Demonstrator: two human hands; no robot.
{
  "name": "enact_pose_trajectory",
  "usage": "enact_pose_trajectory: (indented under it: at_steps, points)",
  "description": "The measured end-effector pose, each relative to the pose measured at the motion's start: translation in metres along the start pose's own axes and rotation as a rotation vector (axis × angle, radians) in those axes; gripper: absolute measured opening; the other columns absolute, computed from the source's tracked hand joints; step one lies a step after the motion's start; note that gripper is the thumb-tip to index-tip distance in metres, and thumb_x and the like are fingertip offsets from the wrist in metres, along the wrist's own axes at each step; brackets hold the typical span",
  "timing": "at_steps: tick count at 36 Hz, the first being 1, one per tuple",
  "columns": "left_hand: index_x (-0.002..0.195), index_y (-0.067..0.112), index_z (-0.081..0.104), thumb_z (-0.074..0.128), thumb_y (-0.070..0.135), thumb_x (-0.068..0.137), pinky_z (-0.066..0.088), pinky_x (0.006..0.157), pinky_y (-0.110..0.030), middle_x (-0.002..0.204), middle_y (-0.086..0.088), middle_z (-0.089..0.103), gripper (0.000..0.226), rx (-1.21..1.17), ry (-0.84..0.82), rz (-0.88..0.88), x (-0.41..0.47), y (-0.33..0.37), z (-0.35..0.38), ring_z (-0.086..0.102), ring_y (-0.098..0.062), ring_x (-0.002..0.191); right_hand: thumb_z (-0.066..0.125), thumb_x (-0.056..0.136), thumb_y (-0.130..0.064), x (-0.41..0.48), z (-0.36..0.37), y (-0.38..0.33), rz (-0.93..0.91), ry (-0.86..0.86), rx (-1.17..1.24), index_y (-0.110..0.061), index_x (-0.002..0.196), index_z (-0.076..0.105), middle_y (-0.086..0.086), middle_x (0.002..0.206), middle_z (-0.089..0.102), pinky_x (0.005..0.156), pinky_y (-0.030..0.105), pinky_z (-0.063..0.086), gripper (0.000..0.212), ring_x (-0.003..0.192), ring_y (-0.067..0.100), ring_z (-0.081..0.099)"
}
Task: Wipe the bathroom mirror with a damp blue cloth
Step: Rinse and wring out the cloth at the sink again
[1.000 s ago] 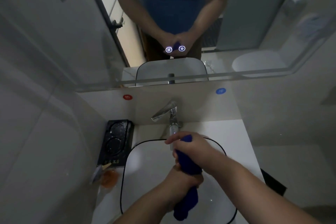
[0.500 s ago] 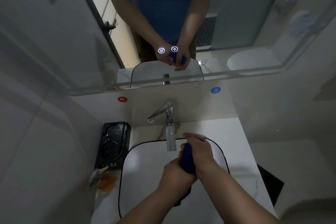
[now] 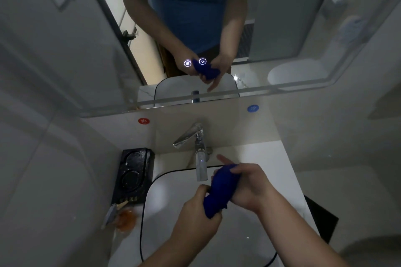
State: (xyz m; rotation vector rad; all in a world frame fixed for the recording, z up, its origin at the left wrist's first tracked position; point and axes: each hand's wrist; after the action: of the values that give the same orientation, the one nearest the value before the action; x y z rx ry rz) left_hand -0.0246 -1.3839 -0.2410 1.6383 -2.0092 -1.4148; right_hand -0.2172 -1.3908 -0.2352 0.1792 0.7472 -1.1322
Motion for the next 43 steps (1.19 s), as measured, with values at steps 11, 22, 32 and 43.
enact_pose_trajectory:
  at_steps: [11,22,32,43]
  points:
    - [0.106,0.032,0.061,0.084,0.028,0.078,0.053,0.062,-0.016,0.088,0.005,0.07,0.036,-0.055,-0.164,-0.082,0.0,0.013,-0.007,0.065,-0.005,0.068,0.064,0.105,-0.027,-0.001,-0.008,0.025,-0.448,0.261,-0.84,-0.019,0.104,0.077,0.013,0.102,0.074,0.079,0.037,0.059,0.015,0.096,0.025,0.069]
    - [0.131,0.034,0.047,0.077,0.043,0.089,0.059,0.073,-0.02,0.105,0.01,0.073,0.052,0.425,-0.069,0.084,0.009,0.021,-0.005,0.072,-0.008,0.09,0.055,0.1,-0.026,0.023,-0.025,0.02,-0.15,0.669,-0.842,-0.007,0.083,0.058,0.013,0.072,0.059,0.055,0.027,0.043,0.025,0.063,0.025,0.057]
    - [0.139,0.045,0.04,0.058,0.072,0.09,0.055,0.086,-0.019,0.116,0.016,0.073,0.058,0.576,0.08,0.496,-0.014,0.05,-0.032,0.07,-0.005,0.095,0.058,0.083,-0.038,-0.003,-0.02,0.024,0.241,0.483,-0.597,-0.01,0.083,0.067,0.003,0.058,0.055,0.038,0.022,0.031,0.029,0.043,0.014,0.044]
    - [0.098,0.03,0.064,0.052,0.044,0.101,0.05,0.082,-0.021,0.097,0.019,0.055,0.019,0.305,0.304,0.544,-0.008,0.096,-0.042,0.057,-0.002,0.093,0.052,0.092,-0.033,-0.028,-0.027,0.039,0.219,0.488,-0.336,-0.014,0.071,0.057,0.002,0.054,0.048,0.036,0.02,0.029,0.029,0.04,0.015,0.04]
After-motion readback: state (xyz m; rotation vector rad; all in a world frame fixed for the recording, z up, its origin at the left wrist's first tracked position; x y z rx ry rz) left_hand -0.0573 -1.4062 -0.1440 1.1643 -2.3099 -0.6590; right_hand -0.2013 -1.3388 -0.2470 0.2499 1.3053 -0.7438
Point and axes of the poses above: each hand's wrist, its own x-axis towards the middle knuckle, its own z-axis out of the palm, y = z × x
